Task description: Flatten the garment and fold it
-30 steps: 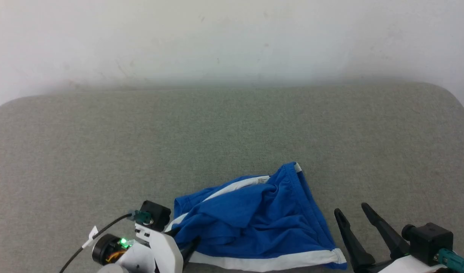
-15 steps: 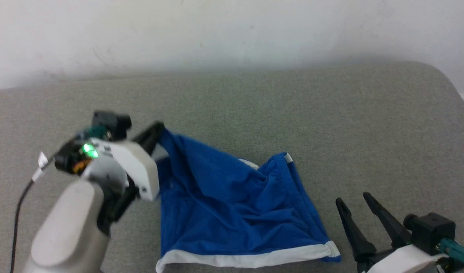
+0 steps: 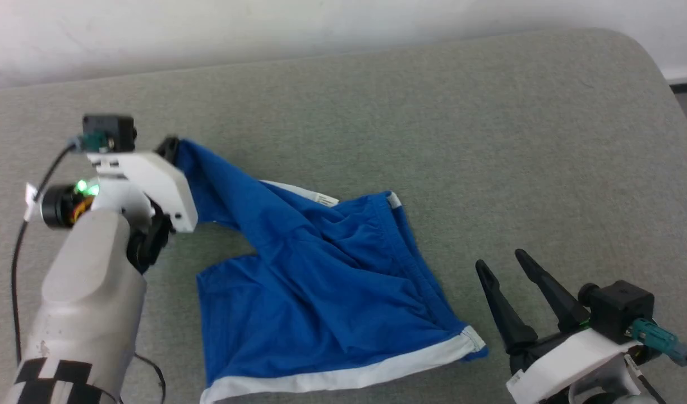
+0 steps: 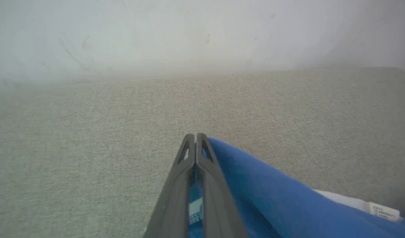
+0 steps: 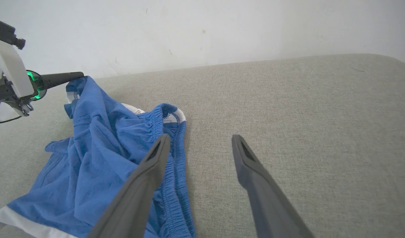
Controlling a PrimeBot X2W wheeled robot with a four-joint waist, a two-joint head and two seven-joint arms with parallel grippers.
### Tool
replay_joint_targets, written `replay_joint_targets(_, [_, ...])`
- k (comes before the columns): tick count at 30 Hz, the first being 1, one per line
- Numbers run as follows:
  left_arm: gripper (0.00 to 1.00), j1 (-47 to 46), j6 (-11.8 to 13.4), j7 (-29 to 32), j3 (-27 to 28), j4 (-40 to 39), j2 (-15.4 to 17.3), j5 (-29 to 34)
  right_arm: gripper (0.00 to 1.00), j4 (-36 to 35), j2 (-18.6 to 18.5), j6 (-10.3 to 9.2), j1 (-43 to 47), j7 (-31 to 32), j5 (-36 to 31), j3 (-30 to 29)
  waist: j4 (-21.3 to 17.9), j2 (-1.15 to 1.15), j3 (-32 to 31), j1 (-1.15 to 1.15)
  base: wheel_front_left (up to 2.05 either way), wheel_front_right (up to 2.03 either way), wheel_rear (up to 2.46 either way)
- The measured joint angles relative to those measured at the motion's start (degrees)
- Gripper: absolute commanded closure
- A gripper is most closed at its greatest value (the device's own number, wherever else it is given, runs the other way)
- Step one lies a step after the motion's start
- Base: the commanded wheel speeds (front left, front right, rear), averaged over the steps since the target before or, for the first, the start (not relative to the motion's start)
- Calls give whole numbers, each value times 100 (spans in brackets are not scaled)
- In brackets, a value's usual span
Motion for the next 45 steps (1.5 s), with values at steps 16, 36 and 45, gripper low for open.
replay_joint_targets(16, [0,887,-151,-1674,131,223,-422,-344,0,188,-185,0,156,10,-389,-57,74,0,-428,-2,0,0,0])
replay_joint_targets(36, [0,4234,428,1463,-705,-4468,532,-581,0,-177,-46,0,668,416,-479,-324,868,0,-1233,-3,0,0,0])
replay_joint_targets(45, [0,4471,376,2269,-1288,-4677,711,-480,0,-141,-30,0,692,464,-442,-303,750,1,-1066,-2,0,0,0])
